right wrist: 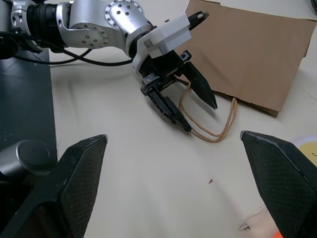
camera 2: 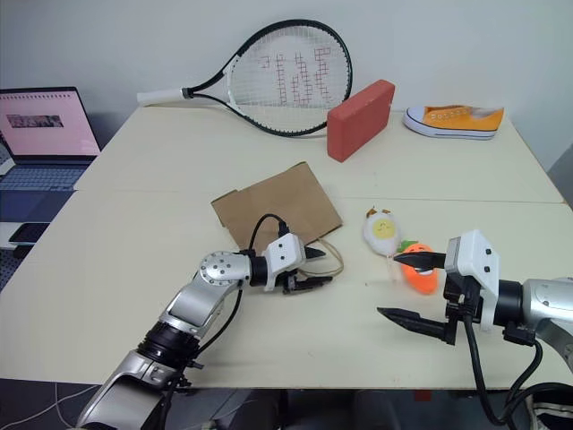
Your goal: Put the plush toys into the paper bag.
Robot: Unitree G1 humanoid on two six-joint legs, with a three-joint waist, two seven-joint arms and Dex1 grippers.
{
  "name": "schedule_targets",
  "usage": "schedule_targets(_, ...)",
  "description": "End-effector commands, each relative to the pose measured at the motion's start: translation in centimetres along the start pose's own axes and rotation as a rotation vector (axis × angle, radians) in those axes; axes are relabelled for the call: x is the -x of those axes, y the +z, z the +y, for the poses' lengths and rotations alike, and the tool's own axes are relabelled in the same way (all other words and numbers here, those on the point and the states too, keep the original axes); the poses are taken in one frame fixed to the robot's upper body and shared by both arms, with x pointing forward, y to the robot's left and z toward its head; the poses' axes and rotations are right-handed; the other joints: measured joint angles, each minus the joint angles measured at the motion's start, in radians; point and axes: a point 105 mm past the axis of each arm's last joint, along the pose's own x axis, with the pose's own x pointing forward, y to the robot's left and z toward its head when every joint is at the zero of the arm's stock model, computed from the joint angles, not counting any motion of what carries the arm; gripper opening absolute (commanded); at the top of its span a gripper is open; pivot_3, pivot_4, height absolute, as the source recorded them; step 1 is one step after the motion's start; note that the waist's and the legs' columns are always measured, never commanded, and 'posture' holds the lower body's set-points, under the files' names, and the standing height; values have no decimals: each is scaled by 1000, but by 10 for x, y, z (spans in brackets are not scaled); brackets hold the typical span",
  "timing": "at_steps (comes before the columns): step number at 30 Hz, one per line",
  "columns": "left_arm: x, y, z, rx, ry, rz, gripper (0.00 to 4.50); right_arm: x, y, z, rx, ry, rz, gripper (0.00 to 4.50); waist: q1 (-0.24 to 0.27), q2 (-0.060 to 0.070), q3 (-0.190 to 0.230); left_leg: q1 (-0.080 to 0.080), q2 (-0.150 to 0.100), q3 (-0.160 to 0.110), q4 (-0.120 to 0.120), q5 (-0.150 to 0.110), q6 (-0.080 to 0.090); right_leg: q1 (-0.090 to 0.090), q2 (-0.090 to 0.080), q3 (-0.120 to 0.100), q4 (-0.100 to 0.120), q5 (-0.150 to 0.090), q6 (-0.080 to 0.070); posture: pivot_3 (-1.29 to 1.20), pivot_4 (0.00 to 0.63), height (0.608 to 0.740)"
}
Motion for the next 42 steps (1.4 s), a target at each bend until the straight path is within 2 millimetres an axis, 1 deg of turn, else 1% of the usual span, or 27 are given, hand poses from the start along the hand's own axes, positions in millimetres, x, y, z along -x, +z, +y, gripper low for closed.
schedule_targets(1,-4,12,0,-42,-11,-38,1672,-2,6,6,24,18,-15,4500,0,0,0,0,0,0,0,0,0,0,0,0,0,0,0,0,150,740)
schedule_targets(4,-4,14,-1,-35,-23,-49,695,-3,6,7,22,20,-14,4500,0,0,0,0,0,0,0,0,0,0,0,0,0,0,0,0,150,740)
schedule_targets(5,-4,14,-1,-37,-28,-49,464,-4,6,7,19,20,-15,4500,0,0,0,0,0,0,0,0,0,0,0,0,0,0,0,0,150,740)
schedule_targets(6,-4,14,-1,-41,-31,-45,127,-4,5,7,17,21,-15,4500,0,0,0,0,0,0,0,0,0,0,0,0,0,0,0,0,150,740)
schedule_targets(7,-3,14,-2,-46,-39,-41,26,-5,5,8,14,22,-15,4500,0,0,0,0,0,0,0,0,0,0,0,0,0,0,0,0,150,740)
schedule_targets(9,-2,14,-3,-46,-56,-42,26,-6,5,8,10,23,-17,4500,0,0,0,0,0,0,0,0,0,0,0,0,0,0,0,0,150,740)
schedule_targets(12,1,22,-7,-34,-90,-66,26,-8,4,9,8,23,-19,4500,0,0,0,0,0,0,0,0,0,0,0,0,0,0,0,0,150,740)
schedule_targets(13,3,28,-6,-27,-94,-87,26,-9,4,9,7,22,-20,4500,0,0,0,0,0,0,0,0,0,0,0,0,0,0,0,0,150,740)
schedule_targets(16,12,58,3,16,-101,-193,26,-15,2,6,8,7,-26,4500,0,0,0,0,0,0,0,0,0,0,0,0,0,0,0,0,150,740)
schedule_targets(17,14,63,5,32,-106,-212,26,-17,1,6,9,0,-29,4500,-1,0,0,0,0,0,0,0,0,0,0,0,0,0,0,0,150,740)
schedule_targets(19,23,71,9,57,-119,-228,26,-26,-2,5,8,-13,-38,4500,-2,0,0,0,0,0,0,0,0,0,0,0,0,0,0,0,150,740)
schedule_targets(22,35,77,15,108,-119,-242,26,-41,-5,2,-1,-52,-62,4500,-7,0,0,0,1,0,0,0,0,0,0,-1,0,0,0,0,150,740)
schedule_targets(27,47,88,14,228,-148,-297,26,-66,-13,-4,-37,-77,-69,4500,-6,0,0,0,1,-1,0,0,0,-1,1,-1,0,0,0,0,150,740)
schedule_targets(29,49,90,13,258,-152,-307,0,-80,-14,-11,-78,-109,-102,4132,-5,0,0,0,0,-2,0,0,0,0,1,-1,0,0,0,0,150,740)
schedule_targets(30,50,92,14,270,-148,-314,0,-88,-15,-14,-98,-120,-114,3865,-6,0,0,0,0,-2,-1,0,0,0,1,-1,0,0,0,0,150,740)
schedule_targets(33,50,98,15,308,-146,-345,0,-107,-17,-19,-143,-138,-146,2860,-6,0,0,0,1,-2,-1,0,0,0,1,-1,1,0,0,0,150,740)
schedule_targets(34,50,100,14,322,-149,-354,0,-115,-18,-20,-157,-147,-154,2379,-6,0,0,0,1,-3,-1,0,0,0,2,-1,1,0,0,0,150,740)
schedule_targets(36,50,102,14,338,-151,-362,0,-130,-21,-23,-182,-166,-163,1848,-6,0,0,0,1,-4,-1,0,0,0,2,-1,1,0,0,0,150,740)
schedule_targets(39,52,105,17,367,-145,-380,0,-148,-27,-27,-182,-195,-167,808,-6,0,0,0,1,-4,-1,0,0,-1,3,-1,2,0,0,0,150,740)
schedule_targets(41,53,107,18,378,-142,-386,0,-157,-26,-34,-186,-235,-188,92,-7,0,0,0,1,-5,-2,0,0,-1,3,-1,1,0,0,0,150,740)
schedule_targets(42,53,107,19,384,-141,-390,0,-162,-24,-38,-192,-262,-203,41,-7,0,0,0,1,-5,-2,0,0,-1,3,-1,2,1,0,0,150,740)
